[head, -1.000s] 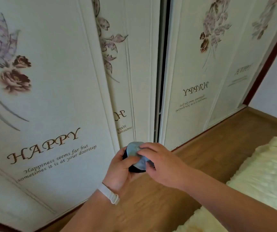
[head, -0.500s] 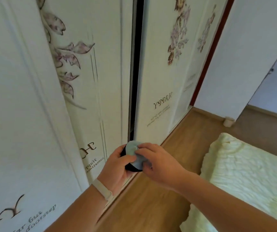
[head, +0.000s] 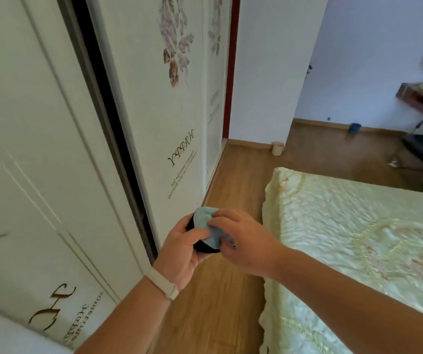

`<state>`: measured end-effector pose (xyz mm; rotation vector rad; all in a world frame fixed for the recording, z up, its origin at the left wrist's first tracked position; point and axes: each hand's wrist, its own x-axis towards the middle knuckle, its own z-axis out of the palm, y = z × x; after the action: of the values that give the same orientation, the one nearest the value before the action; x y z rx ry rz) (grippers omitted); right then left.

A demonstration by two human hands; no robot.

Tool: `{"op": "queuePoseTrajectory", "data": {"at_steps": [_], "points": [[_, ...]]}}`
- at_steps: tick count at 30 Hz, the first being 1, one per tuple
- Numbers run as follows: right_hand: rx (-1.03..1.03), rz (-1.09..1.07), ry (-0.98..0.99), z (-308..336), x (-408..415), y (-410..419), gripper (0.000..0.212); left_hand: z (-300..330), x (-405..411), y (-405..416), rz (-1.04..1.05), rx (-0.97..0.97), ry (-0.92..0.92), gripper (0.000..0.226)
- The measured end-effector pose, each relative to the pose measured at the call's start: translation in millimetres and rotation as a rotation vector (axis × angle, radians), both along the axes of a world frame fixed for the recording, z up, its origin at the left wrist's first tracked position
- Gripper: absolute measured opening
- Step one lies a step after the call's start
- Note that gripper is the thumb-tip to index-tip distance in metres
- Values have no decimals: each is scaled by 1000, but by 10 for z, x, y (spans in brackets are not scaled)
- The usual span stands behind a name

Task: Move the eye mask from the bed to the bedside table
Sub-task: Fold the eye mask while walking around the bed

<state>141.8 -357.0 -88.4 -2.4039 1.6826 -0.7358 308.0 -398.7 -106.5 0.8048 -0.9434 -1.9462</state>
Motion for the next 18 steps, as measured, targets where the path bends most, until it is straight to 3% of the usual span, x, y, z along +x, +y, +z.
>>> {"op": "queuePoseTrajectory", "data": {"at_steps": [18], "points": [[-66,-139,-124,-72,-1880,-1170,42,204,-1971,-1454,-183,-14,-129,38]]}}
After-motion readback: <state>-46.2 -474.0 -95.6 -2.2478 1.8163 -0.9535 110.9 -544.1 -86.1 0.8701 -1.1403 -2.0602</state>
